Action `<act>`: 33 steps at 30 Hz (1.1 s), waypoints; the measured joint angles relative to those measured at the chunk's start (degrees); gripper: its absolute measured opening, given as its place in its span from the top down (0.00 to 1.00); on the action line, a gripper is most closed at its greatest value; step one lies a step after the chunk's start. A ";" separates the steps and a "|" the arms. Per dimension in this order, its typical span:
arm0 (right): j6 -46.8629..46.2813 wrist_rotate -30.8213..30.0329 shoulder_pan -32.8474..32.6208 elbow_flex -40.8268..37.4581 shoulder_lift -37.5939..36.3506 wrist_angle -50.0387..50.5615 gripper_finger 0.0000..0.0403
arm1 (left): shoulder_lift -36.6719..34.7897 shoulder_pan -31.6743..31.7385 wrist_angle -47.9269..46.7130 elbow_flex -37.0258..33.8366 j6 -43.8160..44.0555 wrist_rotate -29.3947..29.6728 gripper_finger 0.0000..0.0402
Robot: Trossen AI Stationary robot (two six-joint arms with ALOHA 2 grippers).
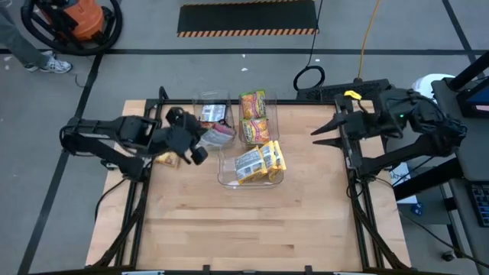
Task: Sort Maruchan noodles
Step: Put the green noodle pack into the top right transparent bin
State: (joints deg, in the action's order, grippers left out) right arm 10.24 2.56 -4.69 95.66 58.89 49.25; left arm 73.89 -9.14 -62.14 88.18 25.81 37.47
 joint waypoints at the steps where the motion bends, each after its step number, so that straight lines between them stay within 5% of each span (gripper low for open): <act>1: 0.00 -0.37 0.00 0.00 -0.34 0.31 0.77 | 0.00 1.08 1.47 0.00 -1.58 -0.80 1.00; 22: -0.11 -5.37 -0.01 0.00 -4.78 4.21 0.77 | 0.19 21.90 21.24 0.00 -23.76 -14.58 1.00; 33: -3.07 -13.37 -0.02 0.00 -4.70 4.22 0.77 | 8.11 30.61 30.28 -0.07 -32.18 -27.48 1.00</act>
State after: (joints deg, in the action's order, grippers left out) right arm 7.17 -10.81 -4.71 95.66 54.19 53.47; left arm 82.00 21.47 -31.86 88.12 -6.37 9.99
